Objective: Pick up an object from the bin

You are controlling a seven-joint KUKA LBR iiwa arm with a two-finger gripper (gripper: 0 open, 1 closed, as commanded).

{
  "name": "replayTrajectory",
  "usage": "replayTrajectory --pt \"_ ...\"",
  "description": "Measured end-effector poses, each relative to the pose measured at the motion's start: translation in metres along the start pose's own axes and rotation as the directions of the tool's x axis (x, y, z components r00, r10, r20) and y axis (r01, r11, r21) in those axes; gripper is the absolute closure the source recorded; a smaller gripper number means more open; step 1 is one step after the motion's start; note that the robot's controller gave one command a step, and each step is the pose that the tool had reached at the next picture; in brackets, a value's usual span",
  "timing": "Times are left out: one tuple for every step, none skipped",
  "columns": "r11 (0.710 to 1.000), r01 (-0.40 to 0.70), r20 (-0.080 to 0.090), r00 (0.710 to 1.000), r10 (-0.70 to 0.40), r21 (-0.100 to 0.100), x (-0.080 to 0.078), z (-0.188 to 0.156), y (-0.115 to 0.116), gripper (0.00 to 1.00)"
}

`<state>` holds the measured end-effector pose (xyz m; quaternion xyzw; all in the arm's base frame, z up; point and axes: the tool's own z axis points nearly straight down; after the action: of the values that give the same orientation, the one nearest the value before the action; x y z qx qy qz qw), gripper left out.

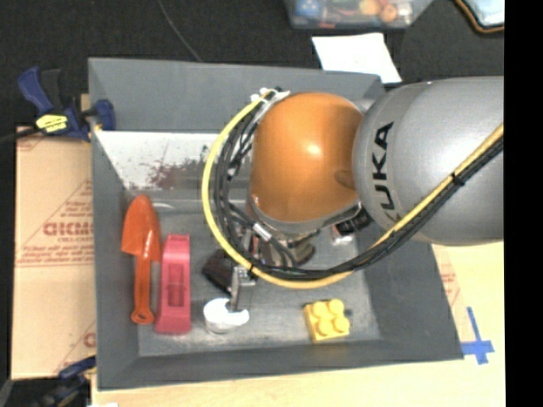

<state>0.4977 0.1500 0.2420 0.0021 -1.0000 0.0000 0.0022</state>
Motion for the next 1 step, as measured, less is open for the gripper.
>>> replayTrajectory --pt "1.0 -0.005 0.007 1.0 0.005 -0.001 -0.0017 -0.0032 -0.0008 0.0"
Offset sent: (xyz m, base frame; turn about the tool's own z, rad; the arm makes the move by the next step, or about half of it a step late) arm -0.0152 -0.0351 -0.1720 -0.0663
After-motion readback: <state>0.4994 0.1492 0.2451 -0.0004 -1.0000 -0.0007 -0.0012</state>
